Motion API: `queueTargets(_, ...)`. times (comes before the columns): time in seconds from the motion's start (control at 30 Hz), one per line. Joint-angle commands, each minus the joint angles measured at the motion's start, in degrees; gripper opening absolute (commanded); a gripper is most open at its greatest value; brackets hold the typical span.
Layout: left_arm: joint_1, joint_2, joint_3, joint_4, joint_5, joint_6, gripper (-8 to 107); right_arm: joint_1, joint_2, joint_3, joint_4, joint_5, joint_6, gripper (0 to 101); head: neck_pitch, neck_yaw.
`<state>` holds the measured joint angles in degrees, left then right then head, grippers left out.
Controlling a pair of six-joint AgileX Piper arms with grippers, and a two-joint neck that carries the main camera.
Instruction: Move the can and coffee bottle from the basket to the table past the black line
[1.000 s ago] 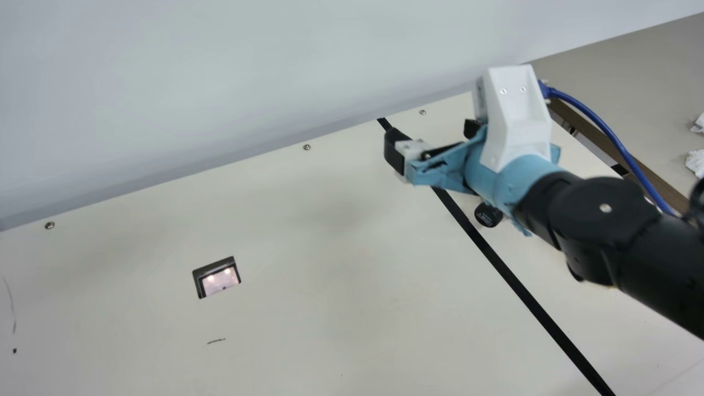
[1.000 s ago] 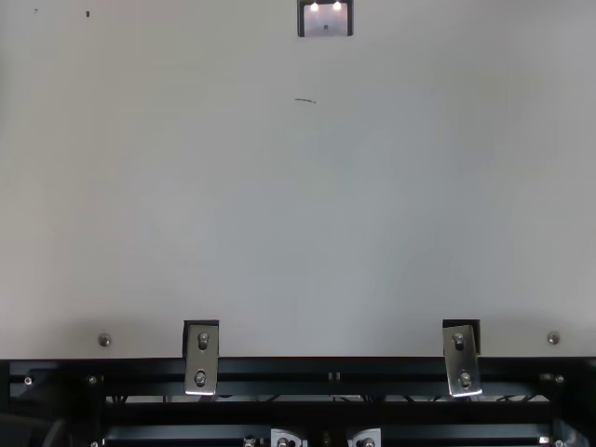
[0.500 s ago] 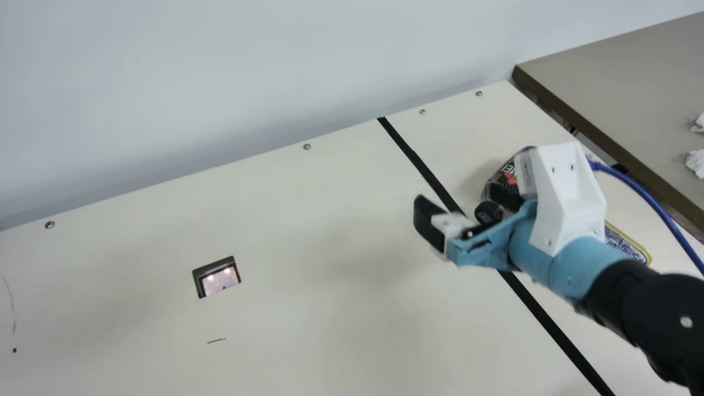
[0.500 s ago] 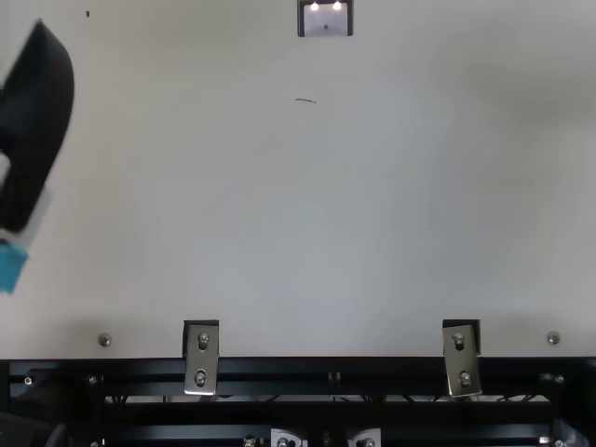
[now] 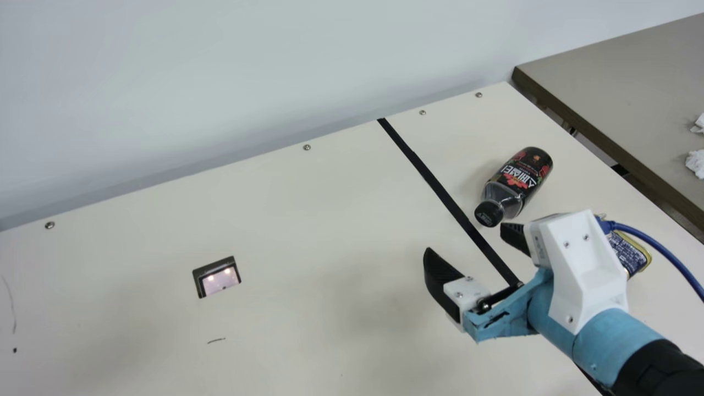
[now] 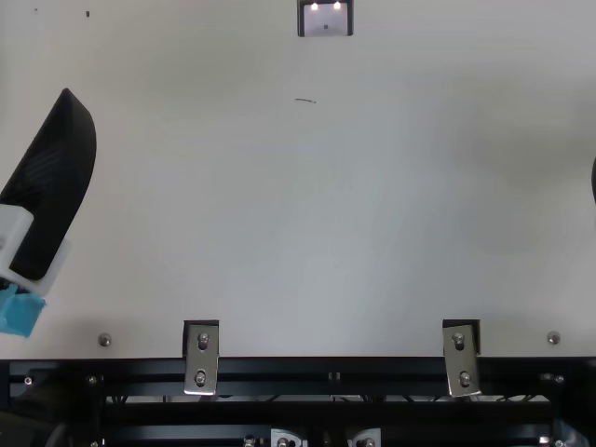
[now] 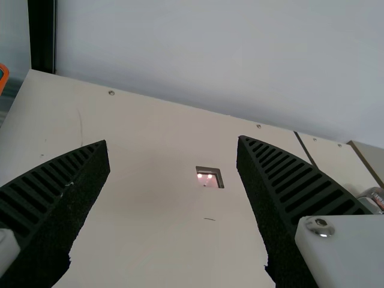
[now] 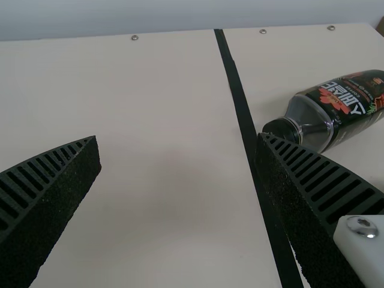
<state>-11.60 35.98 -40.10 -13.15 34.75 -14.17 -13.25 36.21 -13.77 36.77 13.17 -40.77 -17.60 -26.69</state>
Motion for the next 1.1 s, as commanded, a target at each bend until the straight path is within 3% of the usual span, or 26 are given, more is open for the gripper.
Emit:
queueTargets(0.0,0.2,-0.4,0.4,-0.3,0.3,0.4,90,0.4,-0.2,0.1,-1.6,-0.2,2.0,101,-0.9,0.5)
queueTargets(0.27,0.9,-5.0,5.1,0.4,2.4,2.3,90,4.3,-6.7,2.7,-7.3,-1.7,6.1,101,-0.9,0.5)
queueTargets(0.53,3.1,-11.5,11.2,1.8,5.0,4.5,90,6.6,-16.7,5.8,-14.4,-2.0,8.5,101,-0.9,0.5)
queueTargets(0.6,3.0,-11.0,10.8,1.8,4.9,4.5,90,6.9,-19.0,6.5,-15.9,-1.8,9.3,101,-0.9,0.5)
queueTargets(0.63,3.1,-11.4,11.2,1.8,5.2,4.3,90,6.8,-16.8,6.3,-14.8,-1.9,9.0,101,-0.9,0.5)
queueTargets(0.73,3.1,-11.4,11.2,1.7,5.3,4.4,90,6.9,-19.0,6.5,-16.0,-1.5,9.3,101,-0.9,0.5)
queueTargets(1.07,3.1,-11.4,11.2,1.7,4.9,4.4,90,6.9,-19.1,6.5,-16.0,-1.3,9.3,101,-0.9,0.5)
